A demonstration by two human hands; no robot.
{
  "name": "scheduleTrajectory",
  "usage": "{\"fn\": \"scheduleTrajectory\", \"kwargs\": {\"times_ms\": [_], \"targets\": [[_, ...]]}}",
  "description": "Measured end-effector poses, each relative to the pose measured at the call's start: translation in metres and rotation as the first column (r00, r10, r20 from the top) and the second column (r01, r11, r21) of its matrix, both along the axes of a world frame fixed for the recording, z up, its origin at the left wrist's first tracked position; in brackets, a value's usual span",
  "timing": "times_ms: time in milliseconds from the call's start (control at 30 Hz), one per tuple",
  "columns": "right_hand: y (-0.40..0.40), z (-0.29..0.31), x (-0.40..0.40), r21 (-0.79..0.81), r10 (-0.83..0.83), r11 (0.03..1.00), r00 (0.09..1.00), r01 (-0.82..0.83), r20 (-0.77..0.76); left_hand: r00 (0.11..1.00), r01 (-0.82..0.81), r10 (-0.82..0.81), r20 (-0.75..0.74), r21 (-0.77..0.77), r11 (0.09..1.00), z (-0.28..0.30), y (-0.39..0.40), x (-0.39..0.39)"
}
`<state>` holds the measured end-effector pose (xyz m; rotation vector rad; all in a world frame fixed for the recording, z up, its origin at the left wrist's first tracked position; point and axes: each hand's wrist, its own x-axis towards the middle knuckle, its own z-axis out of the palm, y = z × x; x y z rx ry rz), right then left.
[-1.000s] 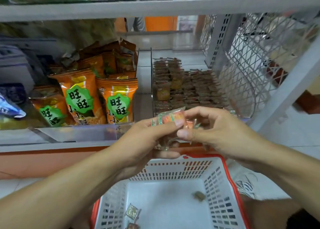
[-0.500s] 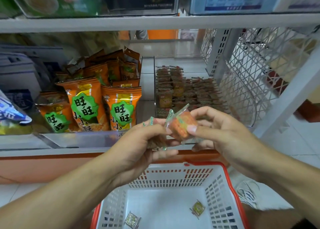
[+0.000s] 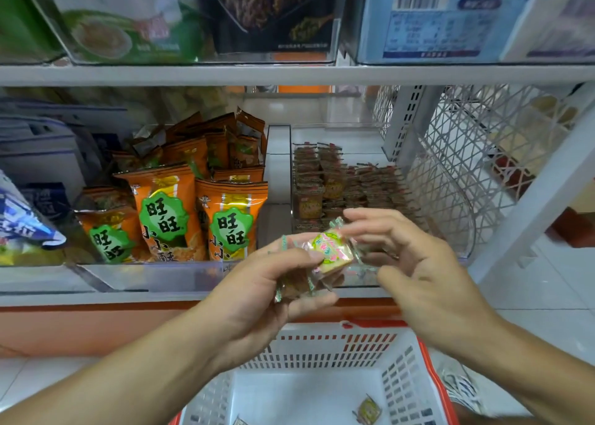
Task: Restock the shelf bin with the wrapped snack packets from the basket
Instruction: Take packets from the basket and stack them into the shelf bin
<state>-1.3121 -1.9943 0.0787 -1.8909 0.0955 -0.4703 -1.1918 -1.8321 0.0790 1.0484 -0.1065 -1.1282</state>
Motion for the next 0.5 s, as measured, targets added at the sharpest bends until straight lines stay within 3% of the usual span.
{"fn": "scheduleTrajectory", "kwargs": {"times_ms": [67,200,333,500], "targets": [[-0.0016,0.0030,0.0017,0.114,-0.020,0.993,0.999,0.024,-0.030,0.996,-0.025,0.023,0.085,0.024,0.999,-0.0007,0.0002,-0.0002],[-0.0015,-0.0026,0.0033,0.044,-0.083,0.995,0.986,0.090,-0.147,0.983,-0.003,-0.002,0.186,0.028,1.000,-0.0009,0.0024,-0.0015],[-0.0045,-0.0048,0.0055,0.188,-0.019,0.981,0.988,0.048,-0.154,0.976,-0.001,-0.003,0.216,0.016,1.000,-0.0003,0.0042,-0.0010],[-0.0091,-0.0016,0.0044,0.240,0.048,0.971,0.981,-0.002,-0.188,0.976,0.010,-0.016,0.215,0.027,1.000,0.0001,0.0065,0.0011]]}}
